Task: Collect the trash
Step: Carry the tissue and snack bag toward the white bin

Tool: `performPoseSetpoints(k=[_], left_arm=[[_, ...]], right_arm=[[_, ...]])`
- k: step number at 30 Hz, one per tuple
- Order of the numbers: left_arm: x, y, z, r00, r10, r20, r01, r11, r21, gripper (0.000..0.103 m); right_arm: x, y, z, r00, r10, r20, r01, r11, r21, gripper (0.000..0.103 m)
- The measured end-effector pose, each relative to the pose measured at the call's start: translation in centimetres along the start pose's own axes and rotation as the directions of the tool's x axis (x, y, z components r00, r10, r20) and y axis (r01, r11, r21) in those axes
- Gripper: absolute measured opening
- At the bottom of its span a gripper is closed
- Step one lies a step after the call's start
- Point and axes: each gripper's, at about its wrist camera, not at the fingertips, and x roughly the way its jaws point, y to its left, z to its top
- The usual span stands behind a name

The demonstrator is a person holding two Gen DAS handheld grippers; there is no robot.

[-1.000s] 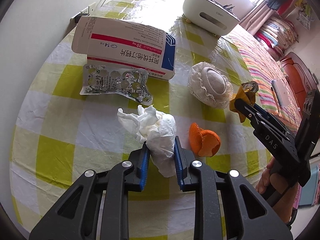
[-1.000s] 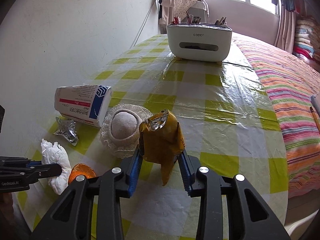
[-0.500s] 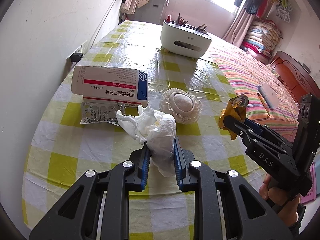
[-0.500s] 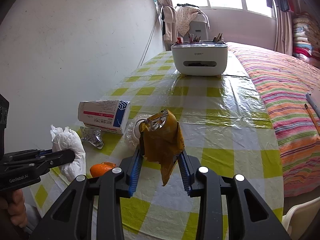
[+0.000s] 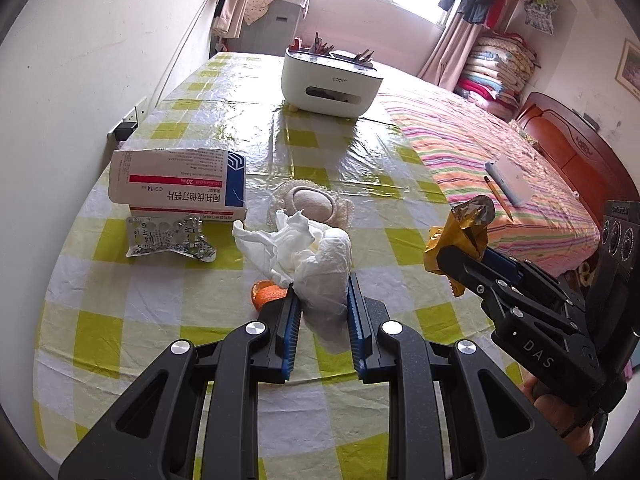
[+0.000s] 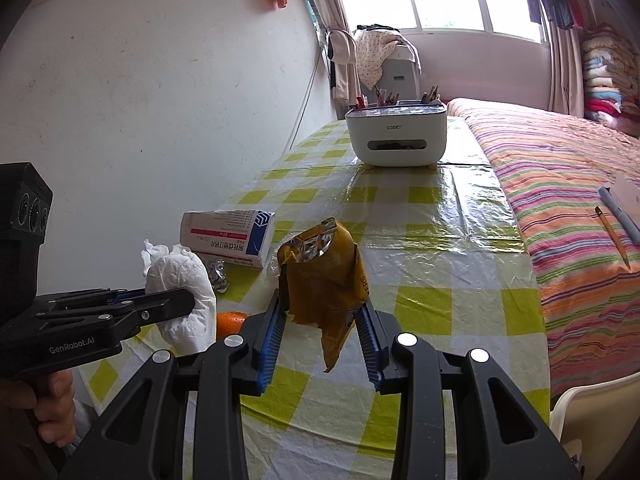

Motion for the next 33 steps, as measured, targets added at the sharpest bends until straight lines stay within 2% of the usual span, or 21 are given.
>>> performPoseSetpoints(k=[17,29,33], left_arm=[[0.4,-5.2,-0.7,0.999,-0.047,-0.005,0.048,0.994,0.103,0.021],[0.7,-8.5,-2.0,0.997,-0.082,-0.012,0.083,0.983,0.165,0.021],[0.9,-9.7,-2.5,0.995,-0.097,-0.008,0.096,0.978,0.183,0.021]], right_arm=[[-5.1,-3.7,-2.0,0.997,-0.04,0.066,0.033,0.994,0.103,0.034],[-8.7,-8.1,-3.7,0.984,-0.146,0.102,0.116,0.959,0.259,0.034],[-10.5,-9.3,-4.7,0.971,-0.203,0.125,0.158,0.941,0.299,0.034]])
